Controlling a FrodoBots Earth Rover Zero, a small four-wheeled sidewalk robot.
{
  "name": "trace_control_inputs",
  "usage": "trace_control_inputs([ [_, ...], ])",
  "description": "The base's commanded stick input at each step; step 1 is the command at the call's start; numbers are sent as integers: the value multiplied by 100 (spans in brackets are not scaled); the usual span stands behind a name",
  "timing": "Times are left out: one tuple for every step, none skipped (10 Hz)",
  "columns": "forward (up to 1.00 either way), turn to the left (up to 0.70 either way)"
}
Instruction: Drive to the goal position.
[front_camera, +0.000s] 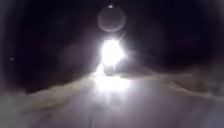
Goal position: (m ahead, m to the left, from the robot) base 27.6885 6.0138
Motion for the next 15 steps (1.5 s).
trace_control_inputs([
  [100,3],
  [100,3],
  [100,3],
  [100,2],
  [100,3],
  [100,3],
  [100,3],
  [100,3],
  [100,3],
  [100,3],
  [100,3],
  [100,3],
  [100,3],
  [100,3],
  [100,3],
])
